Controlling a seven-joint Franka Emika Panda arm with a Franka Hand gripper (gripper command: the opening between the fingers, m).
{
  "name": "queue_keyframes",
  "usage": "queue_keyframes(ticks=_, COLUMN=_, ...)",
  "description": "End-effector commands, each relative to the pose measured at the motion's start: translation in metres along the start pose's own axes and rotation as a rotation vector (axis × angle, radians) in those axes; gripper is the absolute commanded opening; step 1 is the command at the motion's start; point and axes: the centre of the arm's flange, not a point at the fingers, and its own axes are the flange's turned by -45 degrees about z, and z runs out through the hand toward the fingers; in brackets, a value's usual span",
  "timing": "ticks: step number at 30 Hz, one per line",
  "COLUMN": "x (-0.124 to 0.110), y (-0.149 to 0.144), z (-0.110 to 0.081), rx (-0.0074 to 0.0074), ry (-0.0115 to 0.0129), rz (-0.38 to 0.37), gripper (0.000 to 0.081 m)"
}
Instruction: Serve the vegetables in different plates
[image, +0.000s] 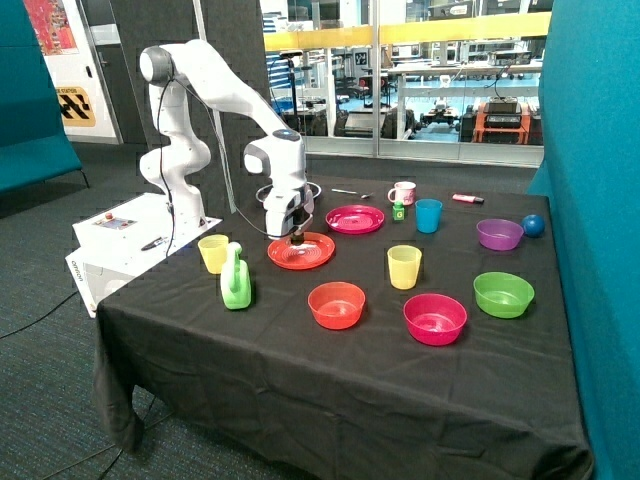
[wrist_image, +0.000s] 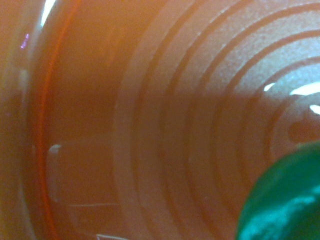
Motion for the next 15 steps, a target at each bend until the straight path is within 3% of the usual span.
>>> queue_keyframes(ticks=1, x=-0.004, y=-0.005, z=-0.001, rx=-0.0021, ry=0.0064, rz=-0.011, gripper=0.0808)
queue_keyframes(ticks=15, x=-0.010, y=-0.010, z=-0.012, rx=-0.0023, ry=0.0063, rz=-0.058, gripper=0.0808)
